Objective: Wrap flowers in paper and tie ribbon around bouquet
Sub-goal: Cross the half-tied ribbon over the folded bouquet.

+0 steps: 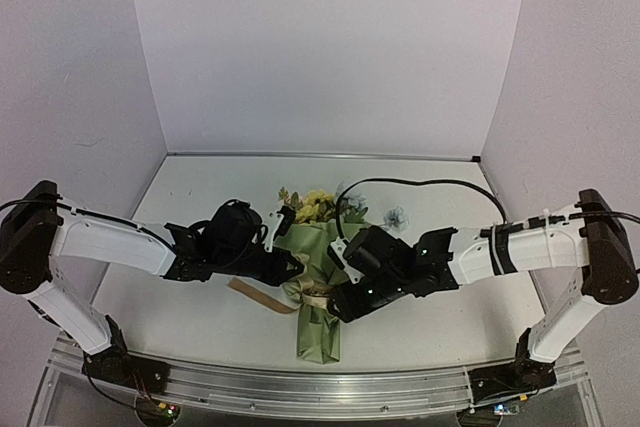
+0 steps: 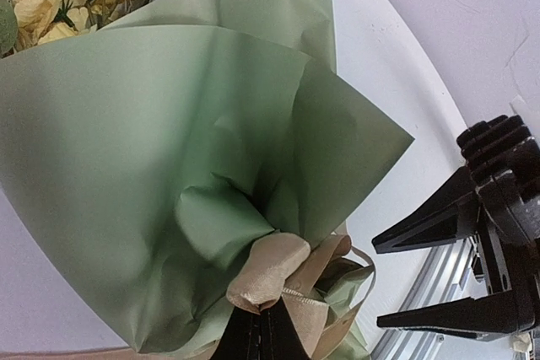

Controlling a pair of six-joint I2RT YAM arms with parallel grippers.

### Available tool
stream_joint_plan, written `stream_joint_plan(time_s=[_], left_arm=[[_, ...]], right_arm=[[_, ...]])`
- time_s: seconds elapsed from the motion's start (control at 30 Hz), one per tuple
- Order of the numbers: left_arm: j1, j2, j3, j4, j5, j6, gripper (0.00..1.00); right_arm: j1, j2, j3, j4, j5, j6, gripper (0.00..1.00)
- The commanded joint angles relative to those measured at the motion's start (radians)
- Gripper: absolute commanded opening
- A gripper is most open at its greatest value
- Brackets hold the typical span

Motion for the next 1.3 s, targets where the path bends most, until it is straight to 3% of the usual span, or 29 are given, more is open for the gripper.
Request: stream_joint_plan(time_s=[0.0,0.17,0.43,0.67,0.9,1.27], left_arm=[[0.0,-0.005,0.041,-0.007,-0.007,0.002,0.0],[0.0,-0.006,0.042,0.0,0.016,0.012,0.0],[-0.001,-0.005,0.048,0.004,0.036,0.027,0.0],[0.0,-0.023,0.046,0.016,0.034,0.025,0.0],[-0.001,-0.03,0.04,0.036,0.048,0.022,0.0],[-0.001,-0.048,0.01,0.068,0.08,0.013,0.0]], right_arm=[[0.01,0.035,0.049,0.041,-0.008,-0.002,0.51],[0.01,0.034,0.063,0.025,0.03,0.011,0.31],[0.01,-0.009,0.109,-0.05,0.066,0.012,0.1],[0.01,0.007,0.169,-0.088,0.083,0.037,0.06],[0.008,0.121,0.231,-0.095,0.01,0.132,0.0],[-0.003,0.194,0.211,-0.062,-0.012,0.273,0.0]])
